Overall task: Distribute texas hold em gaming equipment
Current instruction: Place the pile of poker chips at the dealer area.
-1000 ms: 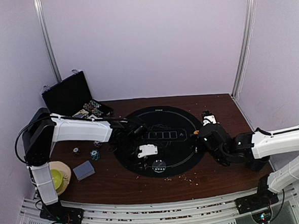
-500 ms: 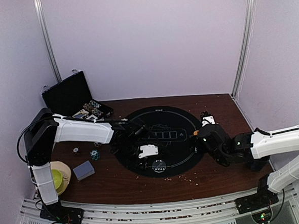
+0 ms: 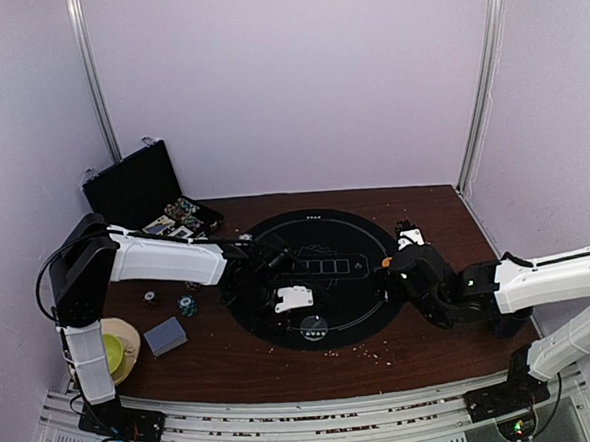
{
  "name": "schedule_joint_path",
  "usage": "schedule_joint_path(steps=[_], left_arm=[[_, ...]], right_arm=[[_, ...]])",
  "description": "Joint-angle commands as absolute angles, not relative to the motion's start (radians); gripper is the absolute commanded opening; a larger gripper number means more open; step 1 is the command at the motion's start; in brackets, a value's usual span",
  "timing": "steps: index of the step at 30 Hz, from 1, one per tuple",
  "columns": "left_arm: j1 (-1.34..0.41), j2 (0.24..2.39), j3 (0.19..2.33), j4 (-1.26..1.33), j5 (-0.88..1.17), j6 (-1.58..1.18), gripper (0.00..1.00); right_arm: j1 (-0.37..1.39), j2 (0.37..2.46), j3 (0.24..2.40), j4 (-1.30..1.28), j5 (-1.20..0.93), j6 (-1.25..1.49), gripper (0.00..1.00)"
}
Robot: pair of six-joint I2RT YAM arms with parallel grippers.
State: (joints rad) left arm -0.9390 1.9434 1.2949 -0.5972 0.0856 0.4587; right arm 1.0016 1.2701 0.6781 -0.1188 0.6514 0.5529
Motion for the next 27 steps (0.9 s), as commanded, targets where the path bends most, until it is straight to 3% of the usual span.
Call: schedule_joint_path(steps=[1,13,16,22,27], left_arm=[[-0.946,1.96,1.28,-0.564,0.061,0.462,0.1],[-0.946,1.944,1.288,-0.573,0.083,0.457,0.15],[-0.945,1.941,1.288,-0.572,0.085,0.456,0.34],[-0.945,1.93,1.293,-0.579,0.086,0.453,0.36],[-0.945,1.904,1.292,-0.579,0.086,0.452,0.47]], right_arm=[[0.999,1.274,0.696,-0.113,0.65,0.551,1.0],[0.999,1.273,0.696,-0.114,0.646,0.549,1.0],[0.999,1.271,0.695,-0.114,0.646,0.548,1.0],[0.999,1.271,0.696,-0.114,0.645,0.55,1.0],[0.999,1.272,0.697,-0.114,0.644,0.549,1.0]])
